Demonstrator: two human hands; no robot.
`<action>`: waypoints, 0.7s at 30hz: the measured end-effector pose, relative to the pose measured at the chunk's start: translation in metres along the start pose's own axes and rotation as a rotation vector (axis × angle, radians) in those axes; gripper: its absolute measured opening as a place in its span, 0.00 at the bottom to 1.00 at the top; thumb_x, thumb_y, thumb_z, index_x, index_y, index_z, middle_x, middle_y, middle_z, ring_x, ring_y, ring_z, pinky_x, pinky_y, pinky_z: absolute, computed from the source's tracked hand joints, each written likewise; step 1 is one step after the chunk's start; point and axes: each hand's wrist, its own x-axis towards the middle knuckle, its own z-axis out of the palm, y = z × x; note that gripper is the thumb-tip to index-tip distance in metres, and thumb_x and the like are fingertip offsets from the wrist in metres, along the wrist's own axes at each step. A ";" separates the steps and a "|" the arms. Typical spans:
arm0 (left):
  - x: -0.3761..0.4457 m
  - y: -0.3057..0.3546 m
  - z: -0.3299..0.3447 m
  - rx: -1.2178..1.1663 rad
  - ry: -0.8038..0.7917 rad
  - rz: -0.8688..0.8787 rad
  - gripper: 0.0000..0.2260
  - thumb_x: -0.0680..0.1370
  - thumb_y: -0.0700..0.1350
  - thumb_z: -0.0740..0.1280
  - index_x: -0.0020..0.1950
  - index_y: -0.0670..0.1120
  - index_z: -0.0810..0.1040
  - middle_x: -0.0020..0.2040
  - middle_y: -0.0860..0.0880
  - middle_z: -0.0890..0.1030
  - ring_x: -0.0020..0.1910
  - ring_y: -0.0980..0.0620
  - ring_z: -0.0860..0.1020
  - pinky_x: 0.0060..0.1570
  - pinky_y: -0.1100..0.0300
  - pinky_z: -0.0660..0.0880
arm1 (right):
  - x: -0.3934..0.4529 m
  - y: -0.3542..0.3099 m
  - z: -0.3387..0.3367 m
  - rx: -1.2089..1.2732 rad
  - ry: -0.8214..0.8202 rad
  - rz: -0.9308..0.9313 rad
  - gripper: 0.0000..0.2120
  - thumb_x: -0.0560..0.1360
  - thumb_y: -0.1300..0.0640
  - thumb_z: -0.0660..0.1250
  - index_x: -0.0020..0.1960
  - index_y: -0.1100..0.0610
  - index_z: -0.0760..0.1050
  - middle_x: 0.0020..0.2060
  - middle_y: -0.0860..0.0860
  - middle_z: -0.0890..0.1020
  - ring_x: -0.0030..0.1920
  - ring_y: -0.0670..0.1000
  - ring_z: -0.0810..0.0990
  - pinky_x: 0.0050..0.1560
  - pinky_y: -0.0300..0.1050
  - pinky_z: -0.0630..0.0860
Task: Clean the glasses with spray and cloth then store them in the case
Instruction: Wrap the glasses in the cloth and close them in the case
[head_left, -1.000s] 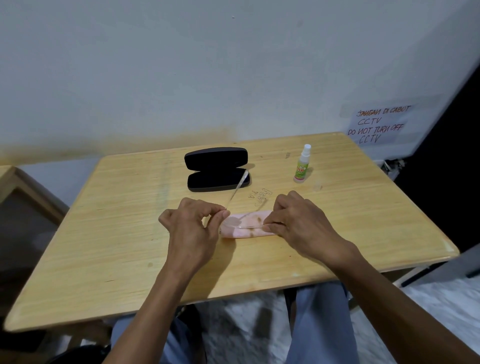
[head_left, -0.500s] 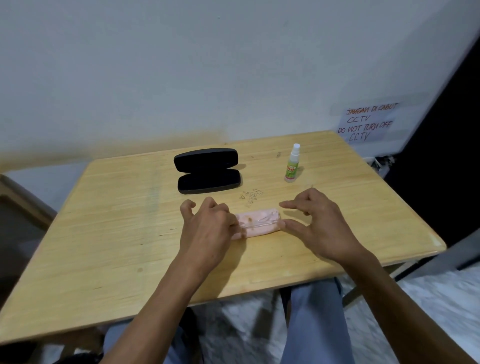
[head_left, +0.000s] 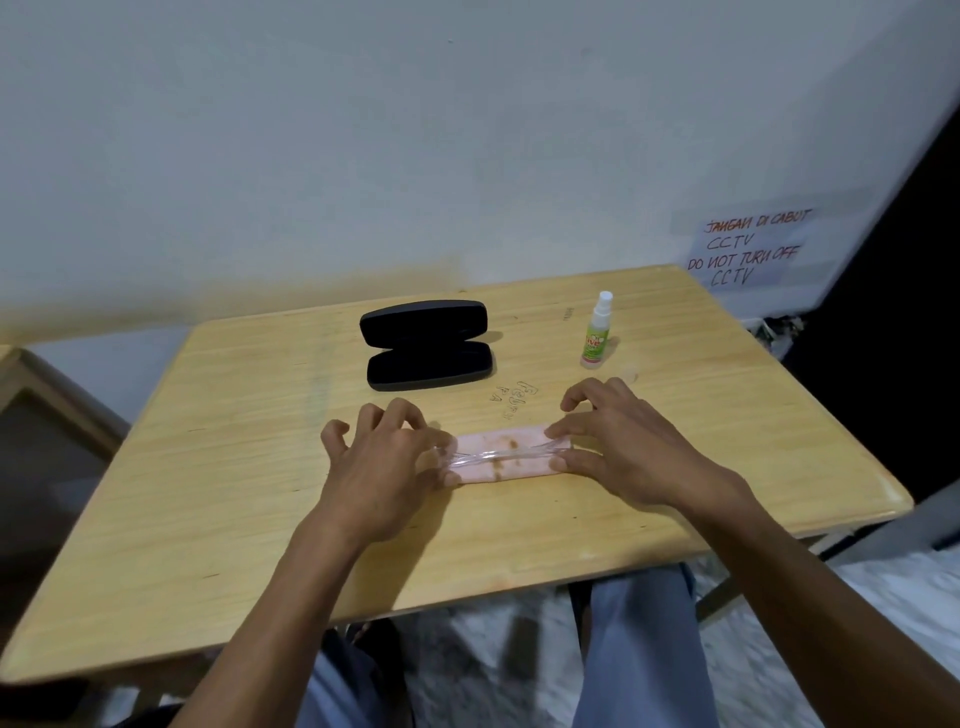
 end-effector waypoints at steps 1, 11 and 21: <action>0.000 -0.001 0.001 -0.008 0.012 0.001 0.17 0.75 0.64 0.64 0.62 0.63 0.77 0.61 0.59 0.68 0.63 0.52 0.63 0.63 0.46 0.53 | -0.001 0.001 0.001 0.020 0.018 -0.004 0.18 0.75 0.40 0.69 0.63 0.44 0.80 0.59 0.40 0.71 0.57 0.43 0.65 0.55 0.47 0.71; -0.003 -0.005 0.010 -0.099 0.151 -0.008 0.10 0.73 0.62 0.68 0.51 0.63 0.83 0.54 0.61 0.70 0.59 0.56 0.65 0.61 0.49 0.53 | -0.003 0.007 0.011 0.164 0.134 -0.058 0.10 0.74 0.44 0.73 0.49 0.50 0.83 0.47 0.39 0.74 0.50 0.44 0.70 0.47 0.50 0.75; -0.005 -0.005 0.012 -0.123 0.141 -0.030 0.11 0.73 0.63 0.67 0.51 0.62 0.83 0.52 0.61 0.70 0.58 0.57 0.65 0.61 0.50 0.53 | -0.004 0.013 0.013 0.177 0.132 -0.089 0.10 0.75 0.45 0.71 0.51 0.50 0.82 0.48 0.39 0.75 0.51 0.44 0.71 0.46 0.52 0.77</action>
